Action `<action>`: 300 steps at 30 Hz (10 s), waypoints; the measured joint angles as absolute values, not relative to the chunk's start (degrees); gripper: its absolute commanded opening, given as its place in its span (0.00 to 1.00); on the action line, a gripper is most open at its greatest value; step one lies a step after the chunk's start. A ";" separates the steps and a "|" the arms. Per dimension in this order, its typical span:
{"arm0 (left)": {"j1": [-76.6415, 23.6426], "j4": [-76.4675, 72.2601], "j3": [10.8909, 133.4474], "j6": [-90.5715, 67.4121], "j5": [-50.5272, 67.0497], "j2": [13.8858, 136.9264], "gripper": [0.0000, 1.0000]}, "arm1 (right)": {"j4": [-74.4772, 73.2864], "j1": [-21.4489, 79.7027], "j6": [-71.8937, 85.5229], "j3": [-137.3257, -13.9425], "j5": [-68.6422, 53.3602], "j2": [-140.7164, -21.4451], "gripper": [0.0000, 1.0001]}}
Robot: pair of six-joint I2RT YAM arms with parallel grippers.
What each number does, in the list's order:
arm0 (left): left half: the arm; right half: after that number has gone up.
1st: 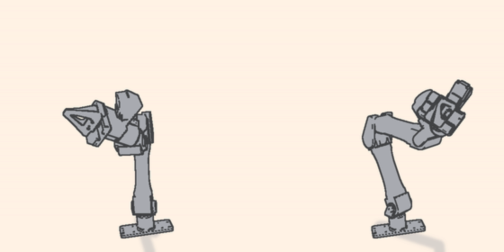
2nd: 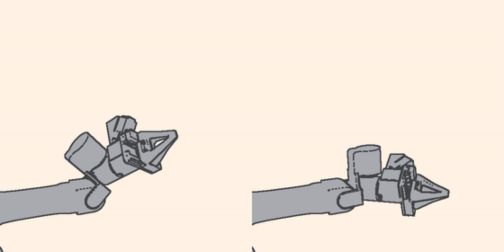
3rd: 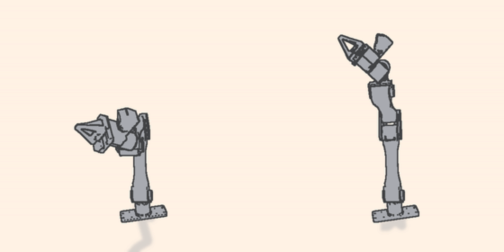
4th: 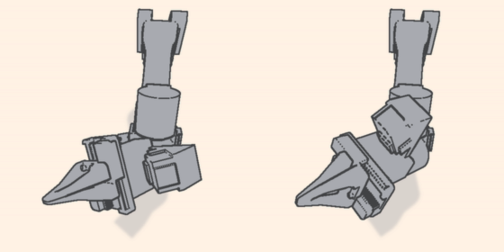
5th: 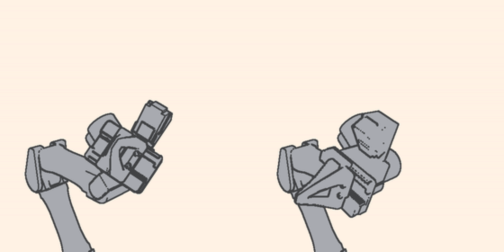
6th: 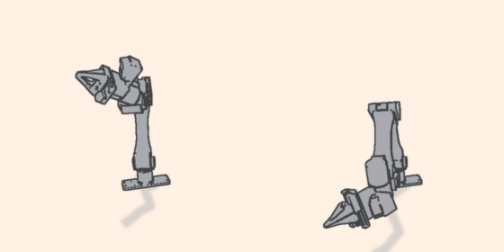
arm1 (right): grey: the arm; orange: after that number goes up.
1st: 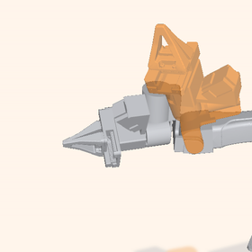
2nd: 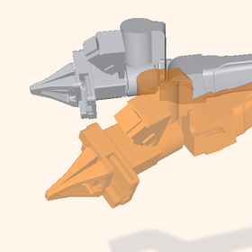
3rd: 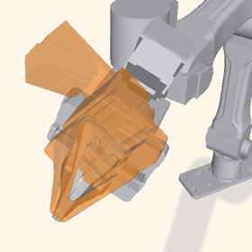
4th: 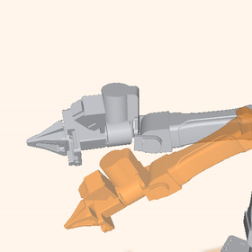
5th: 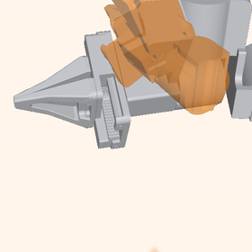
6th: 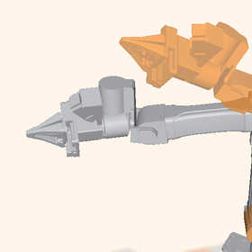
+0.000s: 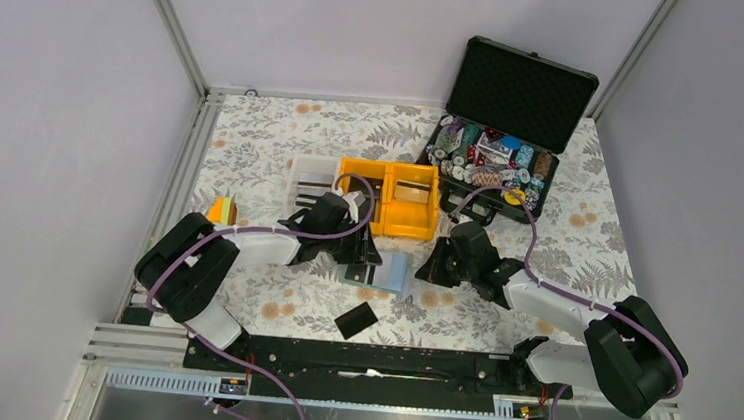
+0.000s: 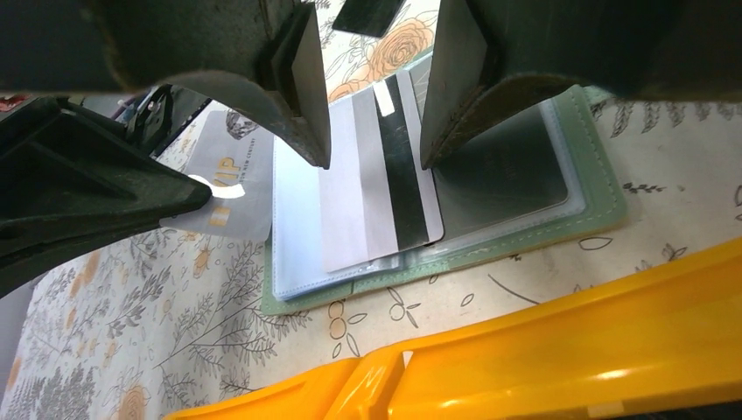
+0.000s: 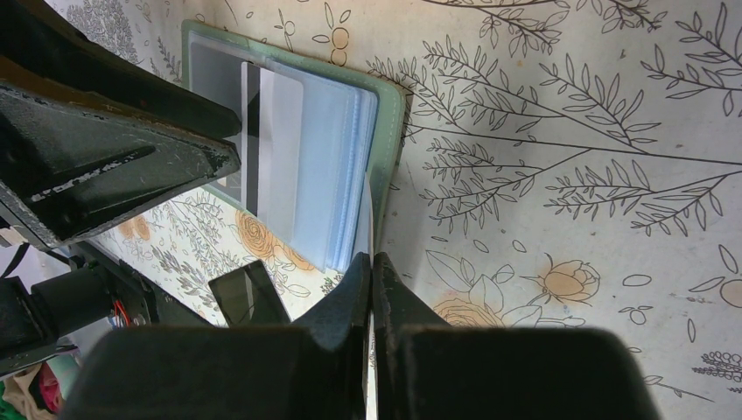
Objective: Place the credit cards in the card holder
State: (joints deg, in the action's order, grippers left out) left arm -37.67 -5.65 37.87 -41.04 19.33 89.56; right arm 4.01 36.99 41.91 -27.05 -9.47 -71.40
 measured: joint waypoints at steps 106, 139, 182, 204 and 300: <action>-31.29 0.25 30.26 -38.83 11.35 78.61 0.33 | 6.04 36.40 41.36 -32.95 -7.66 -74.63 0.00; -41.12 7.49 32.99 -40.71 -3.81 67.70 0.59 | 2.42 36.36 40.53 -35.51 -3.55 -71.64 0.00; -43.24 -8.10 36.71 -50.61 10.79 88.44 0.59 | -2.33 36.36 39.42 -34.76 -2.37 -71.37 0.00; -46.85 -6.59 39.31 -51.51 11.22 88.79 0.59 | -0.05 36.36 39.57 -34.20 -3.75 -71.72 0.00; -37.50 5.34 34.98 -37.06 -6.79 81.62 0.10 | 4.60 36.36 46.87 -25.63 1.06 -64.01 0.00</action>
